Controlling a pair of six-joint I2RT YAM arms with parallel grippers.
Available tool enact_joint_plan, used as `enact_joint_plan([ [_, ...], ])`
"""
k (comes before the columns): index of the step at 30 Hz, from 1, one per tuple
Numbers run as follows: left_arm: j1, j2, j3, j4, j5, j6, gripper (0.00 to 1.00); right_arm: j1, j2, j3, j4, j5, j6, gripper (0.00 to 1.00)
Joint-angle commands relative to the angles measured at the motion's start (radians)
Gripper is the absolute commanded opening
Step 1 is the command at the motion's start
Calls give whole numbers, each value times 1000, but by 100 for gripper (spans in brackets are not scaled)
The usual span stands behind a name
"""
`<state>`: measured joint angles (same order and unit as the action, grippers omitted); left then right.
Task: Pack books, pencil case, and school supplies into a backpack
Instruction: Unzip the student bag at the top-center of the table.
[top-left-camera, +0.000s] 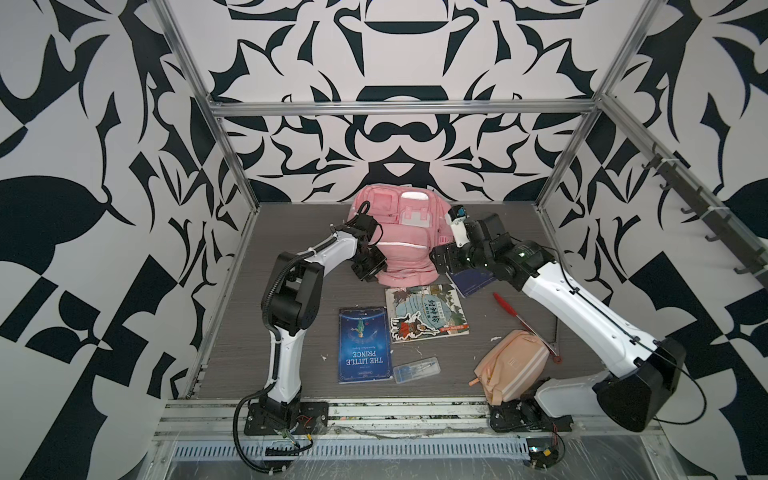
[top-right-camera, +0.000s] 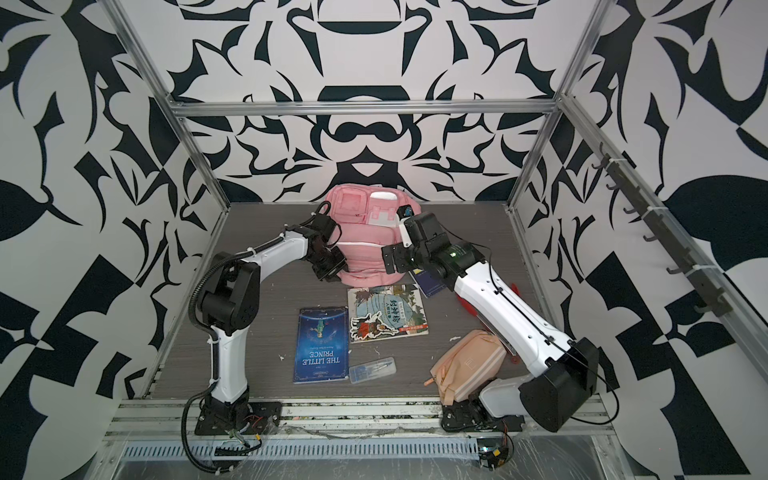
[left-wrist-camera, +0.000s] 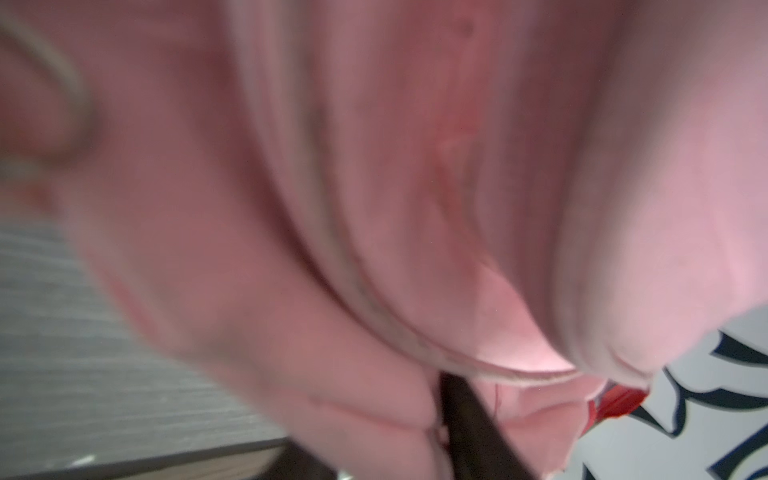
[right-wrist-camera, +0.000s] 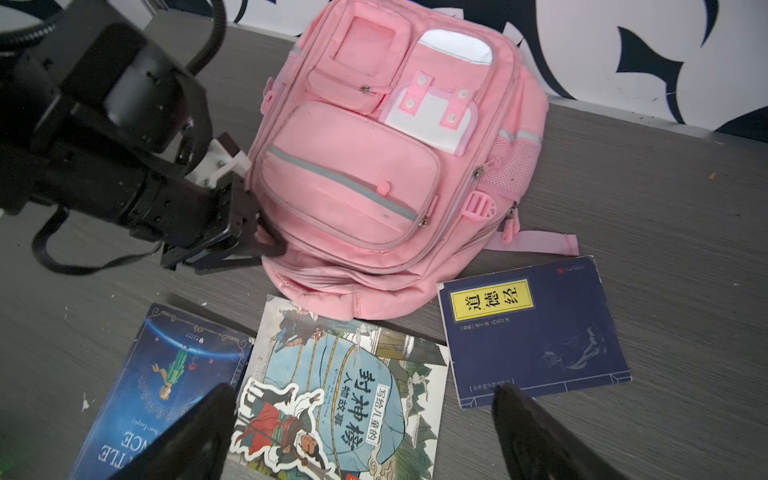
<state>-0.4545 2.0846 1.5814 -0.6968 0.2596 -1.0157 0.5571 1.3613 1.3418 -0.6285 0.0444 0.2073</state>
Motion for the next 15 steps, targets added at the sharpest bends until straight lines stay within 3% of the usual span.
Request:
enact_joint_plan([
  [1, 0, -8, 6, 6, 13, -8, 16, -5, -55, -42, 48, -11, 10, 100],
  [2, 4, -21, 8, 12, 20, -9, 5, -9, -69, -61, 50, -2, 14, 100],
  [3, 8, -33, 13, 14, 23, -10, 0, -15, -79, -71, 47, -1, 20, 100],
  [15, 50, -235, 117, -74, 159, 67, 0, -81, -166, -152, 38, -85, -20, 100],
])
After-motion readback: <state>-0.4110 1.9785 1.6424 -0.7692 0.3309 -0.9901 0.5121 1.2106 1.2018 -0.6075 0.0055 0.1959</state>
